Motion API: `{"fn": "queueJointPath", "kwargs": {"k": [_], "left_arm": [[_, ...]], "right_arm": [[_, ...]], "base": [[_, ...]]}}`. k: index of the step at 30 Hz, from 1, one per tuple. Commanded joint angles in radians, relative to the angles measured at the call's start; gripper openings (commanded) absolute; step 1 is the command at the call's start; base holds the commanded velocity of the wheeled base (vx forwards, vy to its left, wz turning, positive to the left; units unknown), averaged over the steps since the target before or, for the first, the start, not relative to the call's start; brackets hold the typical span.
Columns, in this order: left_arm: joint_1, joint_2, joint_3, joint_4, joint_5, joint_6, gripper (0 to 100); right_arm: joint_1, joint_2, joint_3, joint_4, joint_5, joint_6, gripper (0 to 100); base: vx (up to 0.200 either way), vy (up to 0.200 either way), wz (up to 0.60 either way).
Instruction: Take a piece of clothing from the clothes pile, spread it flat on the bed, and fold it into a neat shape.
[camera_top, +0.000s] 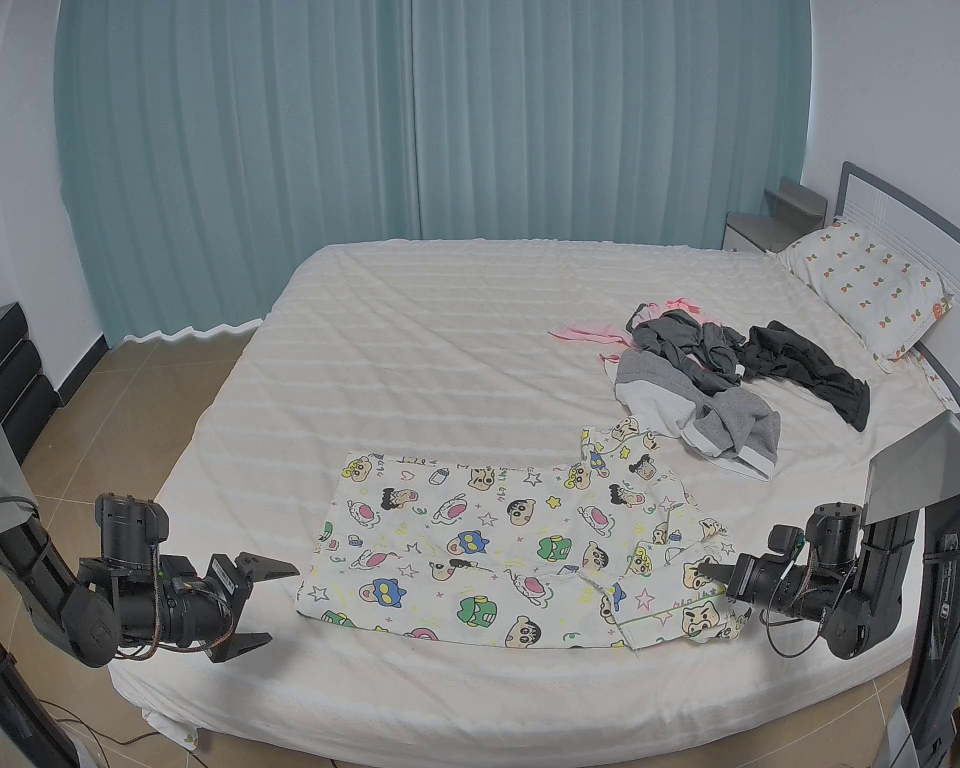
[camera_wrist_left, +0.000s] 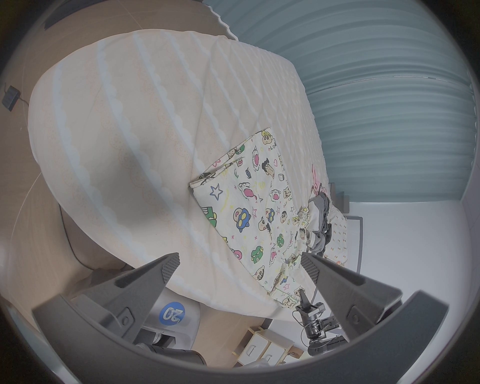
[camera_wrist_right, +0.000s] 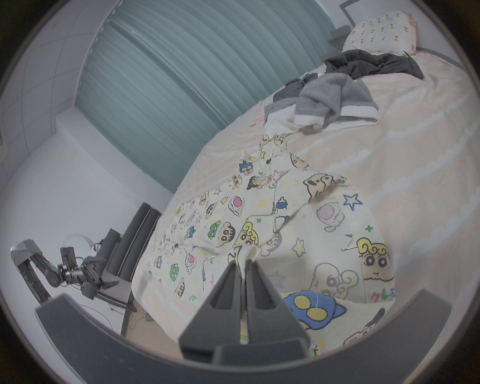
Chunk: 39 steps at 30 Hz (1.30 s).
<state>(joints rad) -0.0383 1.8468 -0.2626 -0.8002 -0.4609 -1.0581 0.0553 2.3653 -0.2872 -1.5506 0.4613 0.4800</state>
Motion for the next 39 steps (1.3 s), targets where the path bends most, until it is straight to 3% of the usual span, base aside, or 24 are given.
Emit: {"fn": "queueJointPath", "kwargs": {"k": [1,5,9,21,22,26,33,39], "left_arm": [[0.000,0.002,0.000,-0.001,0.001,0.000,100],[0.000,0.002,0.000,-0.001,0.001,0.000,100],[0.000,0.002,0.000,-0.001,0.001,0.003,100],[-0.002,0.002,0.000,-0.001,0.004,0.003,100],[-0.002,0.002,0.000,-0.001,0.004,0.003,100],[-0.002,0.002,0.000,-0.001,0.004,0.003,100],[-0.002,0.002,0.000,-0.001,0.004,0.003,100],[-0.002,0.002,0.000,-0.001,0.004,0.003,100]], "right_arm": [[0.000,0.000,-0.004,-0.012,-0.007,0.002,0],[-0.002,0.000,-0.029,-0.012,-0.021,0.003,0],[-0.003,0.005,-0.063,-0.012,-0.092,0.008,0],[-0.003,0.031,-0.081,-0.012,-0.099,0.006,0],[-0.003,0.034,-0.079,-0.012,-0.101,0.006,100],[-0.005,0.045,-0.073,-0.012,-0.110,0.003,100],[-0.025,0.017,-0.076,-0.012,-0.182,0.005,100],[0.072,-0.072,-0.006,-0.012,-0.176,0.042,100]], "base": [[0.000,0.000,0.00],[0.000,0.000,0.00],[0.000,0.000,0.00],[0.000,0.000,0.00],[0.000,0.000,0.00],[0.000,0.000,0.00],[0.000,0.000,0.00],[0.000,0.000,0.00]]}}
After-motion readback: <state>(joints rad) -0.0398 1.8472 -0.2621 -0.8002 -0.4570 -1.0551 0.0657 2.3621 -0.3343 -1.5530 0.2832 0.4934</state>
